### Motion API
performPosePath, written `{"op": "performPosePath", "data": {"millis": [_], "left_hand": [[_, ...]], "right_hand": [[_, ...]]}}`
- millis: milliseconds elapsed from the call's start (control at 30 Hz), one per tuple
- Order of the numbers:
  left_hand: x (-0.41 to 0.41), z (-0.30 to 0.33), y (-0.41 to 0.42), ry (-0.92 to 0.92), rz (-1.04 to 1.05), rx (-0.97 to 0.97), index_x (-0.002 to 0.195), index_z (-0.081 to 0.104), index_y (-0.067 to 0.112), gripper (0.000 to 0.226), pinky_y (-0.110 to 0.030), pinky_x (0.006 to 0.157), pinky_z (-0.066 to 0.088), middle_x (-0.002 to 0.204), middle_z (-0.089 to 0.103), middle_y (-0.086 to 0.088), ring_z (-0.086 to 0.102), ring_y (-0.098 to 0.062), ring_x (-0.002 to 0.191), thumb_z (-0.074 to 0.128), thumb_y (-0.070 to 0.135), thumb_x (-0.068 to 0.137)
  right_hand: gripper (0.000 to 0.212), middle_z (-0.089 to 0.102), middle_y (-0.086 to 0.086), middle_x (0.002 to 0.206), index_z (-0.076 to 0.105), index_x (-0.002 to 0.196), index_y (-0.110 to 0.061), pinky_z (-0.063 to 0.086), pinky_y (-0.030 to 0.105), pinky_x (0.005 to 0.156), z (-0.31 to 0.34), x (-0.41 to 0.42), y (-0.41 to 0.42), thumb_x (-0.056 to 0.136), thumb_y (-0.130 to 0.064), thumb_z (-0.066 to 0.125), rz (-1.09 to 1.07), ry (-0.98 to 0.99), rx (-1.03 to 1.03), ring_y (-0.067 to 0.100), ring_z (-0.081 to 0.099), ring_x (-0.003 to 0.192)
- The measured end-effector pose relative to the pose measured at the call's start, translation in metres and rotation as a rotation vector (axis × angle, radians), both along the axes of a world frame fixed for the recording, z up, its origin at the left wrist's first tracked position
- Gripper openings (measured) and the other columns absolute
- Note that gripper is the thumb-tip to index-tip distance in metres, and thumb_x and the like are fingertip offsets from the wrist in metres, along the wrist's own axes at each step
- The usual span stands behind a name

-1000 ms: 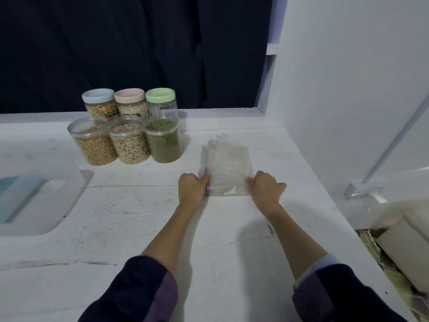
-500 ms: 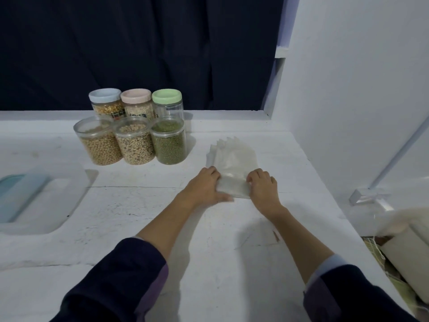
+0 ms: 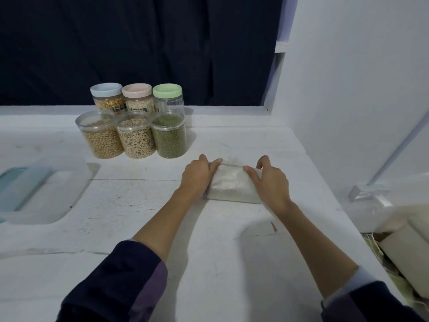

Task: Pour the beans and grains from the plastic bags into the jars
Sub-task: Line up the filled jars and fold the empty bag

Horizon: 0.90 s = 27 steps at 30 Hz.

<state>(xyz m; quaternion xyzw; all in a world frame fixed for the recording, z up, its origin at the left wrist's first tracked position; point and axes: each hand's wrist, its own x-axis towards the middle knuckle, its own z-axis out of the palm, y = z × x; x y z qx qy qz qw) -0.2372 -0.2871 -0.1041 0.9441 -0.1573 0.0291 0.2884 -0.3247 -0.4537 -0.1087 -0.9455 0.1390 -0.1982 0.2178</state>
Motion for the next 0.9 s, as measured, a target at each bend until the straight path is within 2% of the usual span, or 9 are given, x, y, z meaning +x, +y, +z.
{"op": "performPosePath", "data": {"millis": [100, 200, 333, 433, 567, 667, 800, 900], "left_hand": [[0.0, -0.002, -0.007, 0.058, 0.095, 0.098, 0.108, 0.056, -0.001, 0.062, -0.039, 0.081, 0.043, 0.11, 0.061, -0.021, 0.056, -0.037, 0.103, 0.027, 0.054, 0.099], [0.006, 0.0, -0.013, 0.098, 0.135, 0.257, 0.11, 0.06, 0.002, 0.062, -0.037, 0.083, 0.043, 0.116, 0.061, -0.017, 0.056, -0.033, 0.108, 0.021, 0.05, 0.101], [0.014, 0.001, -0.022, 0.1, 0.144, 0.405, 0.112, 0.06, 0.005, 0.057, -0.032, 0.077, 0.036, 0.118, 0.062, -0.014, 0.057, -0.03, 0.108, 0.02, 0.044, 0.103], [0.019, -0.006, -0.025, 0.102, 0.175, 0.407, 0.127, 0.049, 0.009, 0.051, -0.036, 0.08, 0.037, 0.131, 0.047, -0.013, 0.046, -0.03, 0.118, 0.022, 0.045, 0.102], [0.029, -0.016, -0.023, 0.073, 0.184, 0.473, 0.136, 0.039, 0.011, 0.052, -0.042, 0.091, 0.037, 0.137, 0.033, -0.011, 0.033, -0.029, 0.125, 0.022, 0.046, 0.101], [0.029, -0.025, -0.023, 0.051, 0.192, 0.433, 0.135, 0.038, 0.007, 0.054, -0.042, 0.095, 0.035, 0.137, 0.034, -0.011, 0.033, -0.028, 0.125, 0.021, 0.045, 0.101], [0.026, -0.035, -0.02, -0.027, 0.221, 0.383, 0.132, 0.041, 0.004, 0.054, -0.044, 0.095, 0.035, 0.133, 0.041, -0.013, 0.038, -0.029, 0.122, 0.022, 0.044, 0.101], [0.023, -0.033, -0.018, -0.036, 0.223, 0.395, 0.129, 0.044, 0.004, 0.053, -0.048, 0.096, 0.034, 0.131, 0.043, -0.013, 0.039, -0.029, 0.121, 0.022, 0.044, 0.102]], "right_hand": [[0.045, 0.057, 0.009, 0.078, 0.043, 0.11, -0.008, 0.038, 0.033, 0.063, 0.0, 0.01, 0.004, 0.098, -0.05, 0.039, -0.076, 0.06, -0.029, 0.032, 0.057, 0.077], [0.049, 0.063, 0.015, 0.099, 0.046, 0.119, -0.006, 0.039, 0.033, 0.066, -0.002, 0.026, 0.004, 0.102, -0.048, 0.029, -0.099, 0.227, -0.157, 0.034, 0.061, 0.091], [0.049, 0.049, 0.012, 0.122, 0.047, 0.131, -0.013, 0.041, 0.037, 0.079, -0.01, 0.04, 0.004, 0.103, -0.046, 0.023, -0.135, 0.377, -0.253, 0.031, 0.053, 0.108], [0.047, 0.044, 0.009, 0.126, 0.05, 0.128, -0.018, 0.038, 0.04, 0.085, -0.022, 0.042, 0.0, 0.103, -0.044, 0.021, -0.154, 0.417, -0.378, 0.028, 0.042, 0.114], [0.045, 0.043, 0.009, 0.128, 0.048, 0.131, -0.017, 0.036, 0.039, 0.087, -0.03, 0.046, -0.002, 0.103, -0.042, 0.023, -0.153, 0.368, -0.397, 0.027, 0.04, 0.116], [0.045, 0.038, 0.009, 0.137, 0.041, 0.139, -0.019, 0.034, 0.041, 0.092, -0.032, 0.048, -0.002, 0.103, -0.04, 0.022, -0.123, 0.399, -0.351, 0.027, 0.036, 0.123], [0.049, 0.028, 0.007, 0.147, 0.023, 0.15, -0.025, 0.03, 0.044, 0.101, -0.035, 0.049, 0.0, 0.104, -0.041, 0.019, -0.133, 0.401, -0.315, 0.026, 0.031, 0.129], [0.047, 0.032, 0.006, 0.144, 0.028, 0.147, -0.023, 0.031, 0.041, 0.098, -0.037, 0.047, 0.002, 0.104, -0.039, 0.021, -0.114, 0.38, -0.37, 0.026, 0.035, 0.125]]}}
